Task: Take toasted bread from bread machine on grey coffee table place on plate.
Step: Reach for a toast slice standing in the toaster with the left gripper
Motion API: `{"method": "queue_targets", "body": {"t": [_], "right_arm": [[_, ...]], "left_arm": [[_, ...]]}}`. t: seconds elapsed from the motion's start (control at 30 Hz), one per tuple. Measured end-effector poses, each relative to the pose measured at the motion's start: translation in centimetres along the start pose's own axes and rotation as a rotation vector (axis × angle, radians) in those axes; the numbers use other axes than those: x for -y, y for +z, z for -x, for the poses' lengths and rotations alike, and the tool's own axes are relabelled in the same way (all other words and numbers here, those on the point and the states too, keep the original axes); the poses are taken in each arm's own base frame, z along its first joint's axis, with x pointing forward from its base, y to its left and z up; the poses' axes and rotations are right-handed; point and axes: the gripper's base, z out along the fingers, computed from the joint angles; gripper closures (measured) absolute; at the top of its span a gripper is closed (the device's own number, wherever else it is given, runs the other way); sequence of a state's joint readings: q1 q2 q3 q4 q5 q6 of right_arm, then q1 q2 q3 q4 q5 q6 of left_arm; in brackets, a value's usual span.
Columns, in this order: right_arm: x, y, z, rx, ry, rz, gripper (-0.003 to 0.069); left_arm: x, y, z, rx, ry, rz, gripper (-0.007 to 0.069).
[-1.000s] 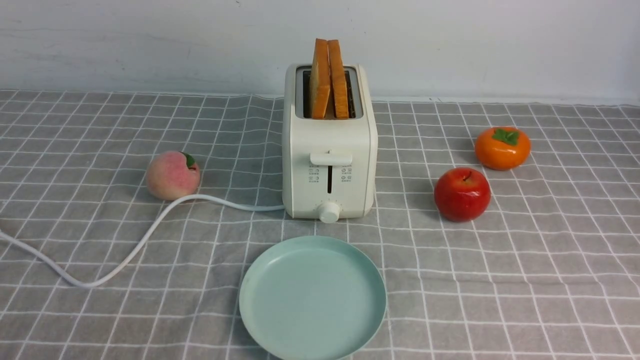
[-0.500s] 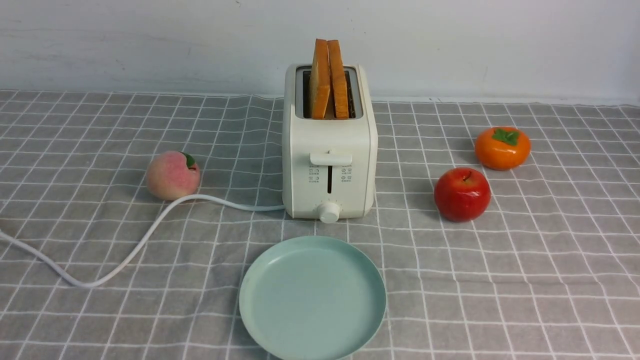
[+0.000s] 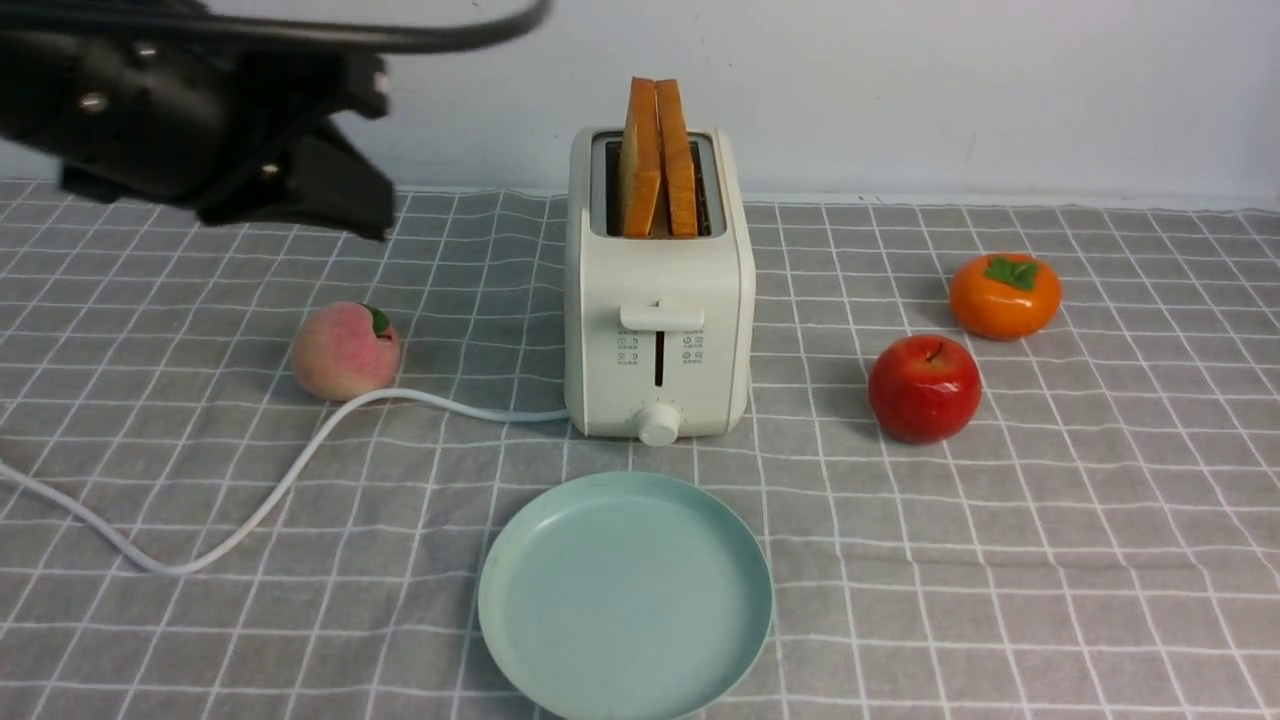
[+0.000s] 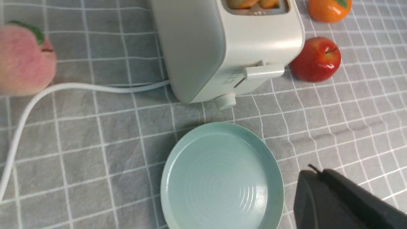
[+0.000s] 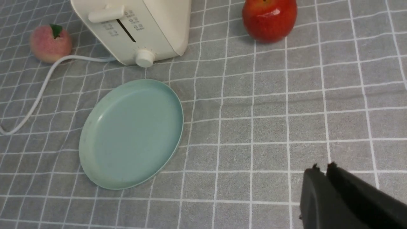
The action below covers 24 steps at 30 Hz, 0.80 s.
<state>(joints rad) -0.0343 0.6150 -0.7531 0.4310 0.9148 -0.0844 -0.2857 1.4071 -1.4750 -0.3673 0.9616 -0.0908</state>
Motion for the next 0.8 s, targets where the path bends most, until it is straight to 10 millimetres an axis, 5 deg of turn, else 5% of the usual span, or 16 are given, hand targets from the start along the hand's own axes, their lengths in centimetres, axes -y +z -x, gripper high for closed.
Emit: {"method": "queue_targets", "body": {"t": [0.23,0.37,0.57,0.8], "right_arm": [[0.3,0.9,-0.9,-0.028,0.032,0.011,0.0595],[0.1,0.9,-0.8,-0.026,0.050,0.034,0.0585],[0.1,0.9,-0.9,-0.027,0.054,0.037,0.0571],[0.1,0.9,-0.7,-0.008,0.056,0.037,0.0562]], "left_arm": [[3.1,7.2,2.2,-0.069,0.077,0.073,0.0638],[3.6,9.5,4.1,-0.007,0.120,0.089,0.0615],[3.6,13.7,6.6,0.095,0.144,0.074,0.0416],[2.6,18.2,7.0,0.175,0.170,0.082,0.0227]]}}
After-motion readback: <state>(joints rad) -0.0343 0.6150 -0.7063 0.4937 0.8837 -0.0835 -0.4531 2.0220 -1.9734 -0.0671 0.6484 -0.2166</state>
